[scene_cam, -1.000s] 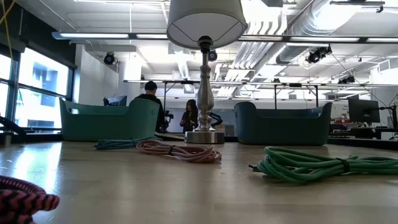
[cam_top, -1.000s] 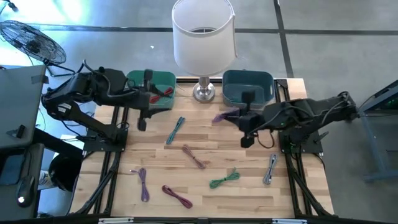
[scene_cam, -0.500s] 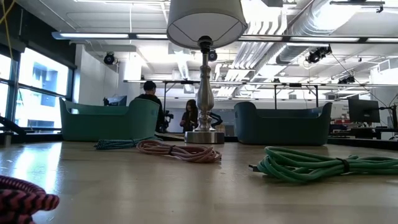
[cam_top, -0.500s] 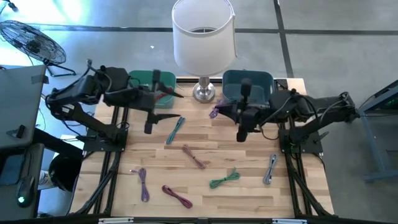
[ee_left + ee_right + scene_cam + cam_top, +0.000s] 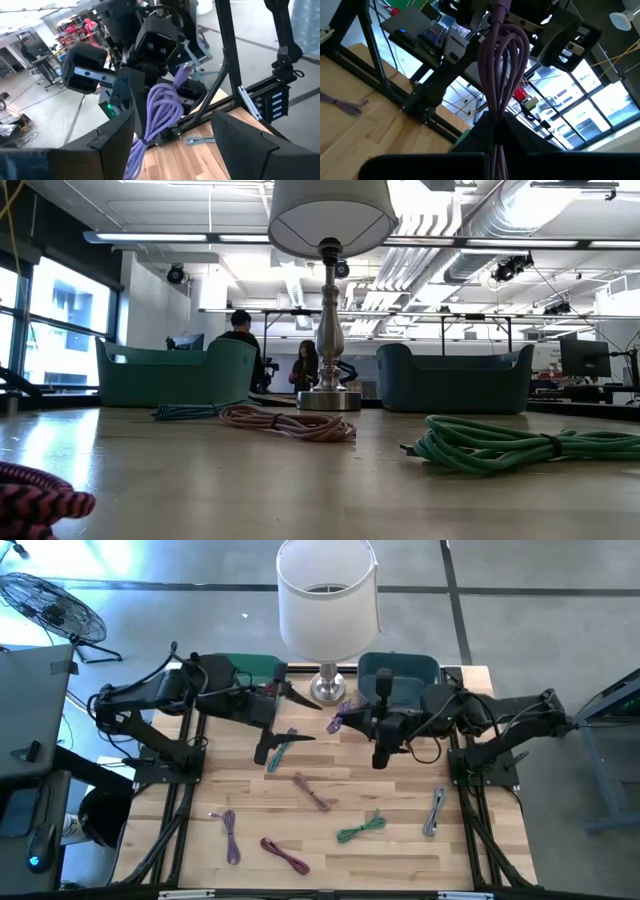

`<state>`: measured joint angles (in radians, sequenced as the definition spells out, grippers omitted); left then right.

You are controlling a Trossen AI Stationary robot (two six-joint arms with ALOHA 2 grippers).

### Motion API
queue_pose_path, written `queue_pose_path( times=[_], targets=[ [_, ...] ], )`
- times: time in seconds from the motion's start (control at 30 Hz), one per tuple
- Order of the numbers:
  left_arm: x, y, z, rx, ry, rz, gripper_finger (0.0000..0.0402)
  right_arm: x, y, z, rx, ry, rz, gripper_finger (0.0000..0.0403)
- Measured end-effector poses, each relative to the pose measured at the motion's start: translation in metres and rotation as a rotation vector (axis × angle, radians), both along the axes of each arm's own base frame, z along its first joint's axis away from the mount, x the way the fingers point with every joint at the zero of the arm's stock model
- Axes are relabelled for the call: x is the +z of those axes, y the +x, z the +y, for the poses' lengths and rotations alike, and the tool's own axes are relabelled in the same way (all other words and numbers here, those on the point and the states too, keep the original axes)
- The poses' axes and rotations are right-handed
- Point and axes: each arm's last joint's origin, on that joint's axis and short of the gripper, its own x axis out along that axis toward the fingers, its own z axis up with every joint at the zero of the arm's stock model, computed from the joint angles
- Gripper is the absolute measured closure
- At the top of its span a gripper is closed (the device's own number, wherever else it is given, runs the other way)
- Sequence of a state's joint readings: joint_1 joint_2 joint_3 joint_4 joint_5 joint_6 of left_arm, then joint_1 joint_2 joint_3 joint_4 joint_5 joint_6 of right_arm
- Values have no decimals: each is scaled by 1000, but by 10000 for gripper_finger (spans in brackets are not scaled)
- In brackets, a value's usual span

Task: Pick & Place USB Port
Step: Put the top purple charger cable into the green bin

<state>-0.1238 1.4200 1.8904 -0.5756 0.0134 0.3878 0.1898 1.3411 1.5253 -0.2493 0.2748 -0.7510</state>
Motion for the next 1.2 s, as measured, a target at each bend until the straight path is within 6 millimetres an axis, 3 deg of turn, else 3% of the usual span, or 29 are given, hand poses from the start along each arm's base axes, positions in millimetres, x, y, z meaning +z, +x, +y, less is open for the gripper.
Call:
queue_pose_path(
  times=[0.47,0.83,1.2],
  targets=[
    [-5,10,-1,-6,-3,15,142,5,1,1,19,1,-56,393],
    [-8,23,1,-14,-14,-7,142,-8,20,4,21,-32,-21,393],
    [-12,30,6,-35,-52,9,142,16,10,7,4,-26,-22,393]
  ],
)
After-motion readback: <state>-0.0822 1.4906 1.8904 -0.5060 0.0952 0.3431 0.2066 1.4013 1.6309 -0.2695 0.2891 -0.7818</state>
